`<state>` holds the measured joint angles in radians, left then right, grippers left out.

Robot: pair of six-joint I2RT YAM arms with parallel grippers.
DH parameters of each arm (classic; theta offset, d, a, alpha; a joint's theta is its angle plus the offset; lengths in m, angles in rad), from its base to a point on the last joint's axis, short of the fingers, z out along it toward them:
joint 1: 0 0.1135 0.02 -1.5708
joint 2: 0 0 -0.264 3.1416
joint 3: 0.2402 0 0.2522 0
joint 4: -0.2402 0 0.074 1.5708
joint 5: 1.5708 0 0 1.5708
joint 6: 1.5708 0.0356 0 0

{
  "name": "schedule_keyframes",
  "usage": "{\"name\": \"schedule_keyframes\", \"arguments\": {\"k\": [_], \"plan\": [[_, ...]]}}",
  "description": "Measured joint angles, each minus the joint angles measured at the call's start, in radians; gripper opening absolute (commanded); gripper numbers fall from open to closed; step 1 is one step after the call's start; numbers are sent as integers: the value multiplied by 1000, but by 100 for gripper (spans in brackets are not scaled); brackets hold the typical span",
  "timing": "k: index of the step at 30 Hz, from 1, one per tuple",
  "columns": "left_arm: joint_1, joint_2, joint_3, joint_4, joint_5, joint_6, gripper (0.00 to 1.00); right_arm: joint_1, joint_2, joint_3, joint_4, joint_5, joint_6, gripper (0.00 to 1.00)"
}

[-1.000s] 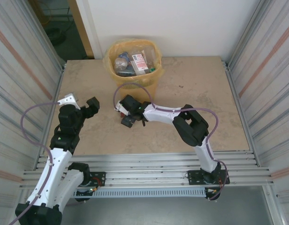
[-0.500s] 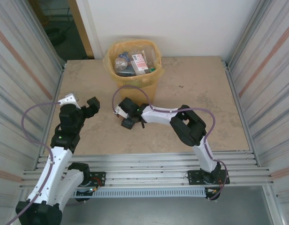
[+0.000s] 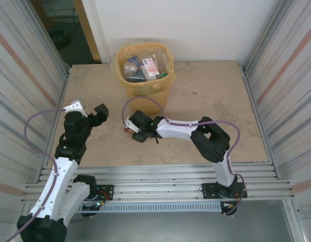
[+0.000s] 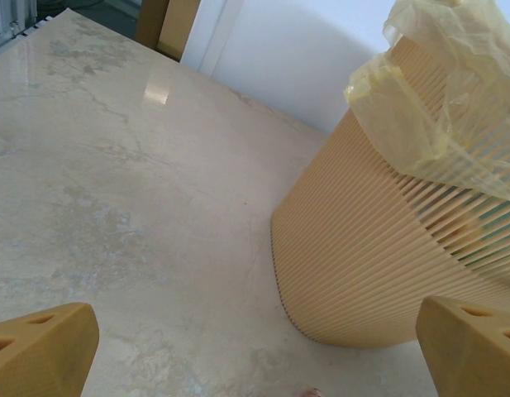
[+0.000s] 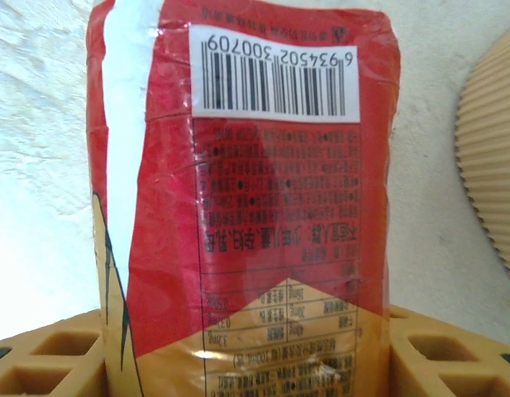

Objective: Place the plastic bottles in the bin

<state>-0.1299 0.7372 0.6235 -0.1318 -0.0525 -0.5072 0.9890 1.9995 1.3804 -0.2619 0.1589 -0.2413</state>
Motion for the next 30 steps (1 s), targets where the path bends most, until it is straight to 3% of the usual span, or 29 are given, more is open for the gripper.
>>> {"name": "schedule_keyframes", "arguments": {"k": [16, 30], "plan": [[0, 31, 9, 6, 70, -7, 99, 0, -366, -171, 119, 5, 134, 38], [-12, 58, 82, 32, 252, -18, 99, -11, -615, -291, 181, 8, 187, 38]]}}
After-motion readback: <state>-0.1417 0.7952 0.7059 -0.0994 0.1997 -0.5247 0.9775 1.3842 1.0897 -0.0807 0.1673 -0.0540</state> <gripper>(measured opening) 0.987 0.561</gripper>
